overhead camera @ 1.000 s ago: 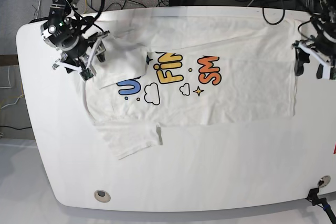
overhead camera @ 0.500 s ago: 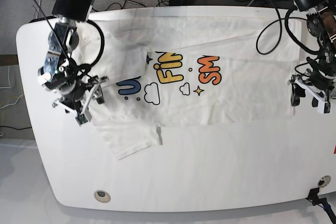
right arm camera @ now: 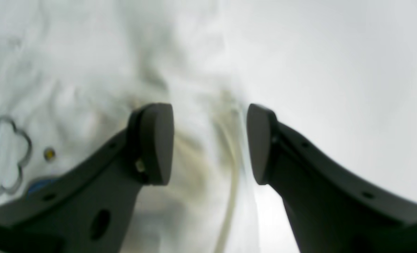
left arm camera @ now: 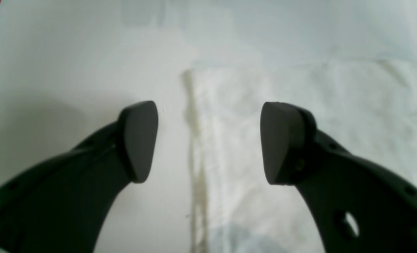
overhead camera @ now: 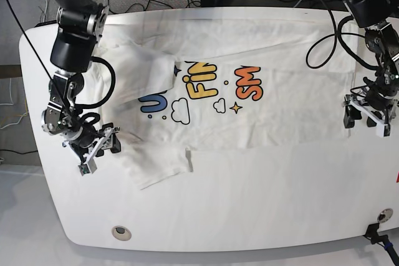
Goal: Fold the T-shirt properly
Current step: 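Move both open grippers down along the shirt's side edges toward the hem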
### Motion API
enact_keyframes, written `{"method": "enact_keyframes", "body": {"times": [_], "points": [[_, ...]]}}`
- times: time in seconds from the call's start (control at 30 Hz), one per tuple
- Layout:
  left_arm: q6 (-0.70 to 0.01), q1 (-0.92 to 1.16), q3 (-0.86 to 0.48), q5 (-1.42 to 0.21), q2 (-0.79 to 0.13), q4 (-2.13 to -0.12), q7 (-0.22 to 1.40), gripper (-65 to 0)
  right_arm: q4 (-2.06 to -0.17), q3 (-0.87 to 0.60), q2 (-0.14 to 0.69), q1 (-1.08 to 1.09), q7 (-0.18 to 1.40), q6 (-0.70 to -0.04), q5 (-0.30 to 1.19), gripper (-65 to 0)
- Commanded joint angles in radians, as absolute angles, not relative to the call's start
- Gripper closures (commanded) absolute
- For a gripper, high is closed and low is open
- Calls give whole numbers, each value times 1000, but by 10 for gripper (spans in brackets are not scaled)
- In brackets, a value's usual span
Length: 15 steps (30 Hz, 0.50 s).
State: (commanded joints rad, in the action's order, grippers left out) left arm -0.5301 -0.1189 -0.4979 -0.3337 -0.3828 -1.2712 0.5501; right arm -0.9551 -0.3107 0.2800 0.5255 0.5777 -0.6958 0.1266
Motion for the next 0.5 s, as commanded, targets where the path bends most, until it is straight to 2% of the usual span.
{"method": "enact_keyframes", "body": {"times": [0.33, 0.5], "points": [[-530, -170, -495, -334, -403, -1138, 496, -432, -619, -312, 285, 680, 348, -693, 125, -326], [-530, -202, -463, -334, -423, -1070, 464, -432, -536, -312, 286, 711, 282, -691, 120, -326]]}}
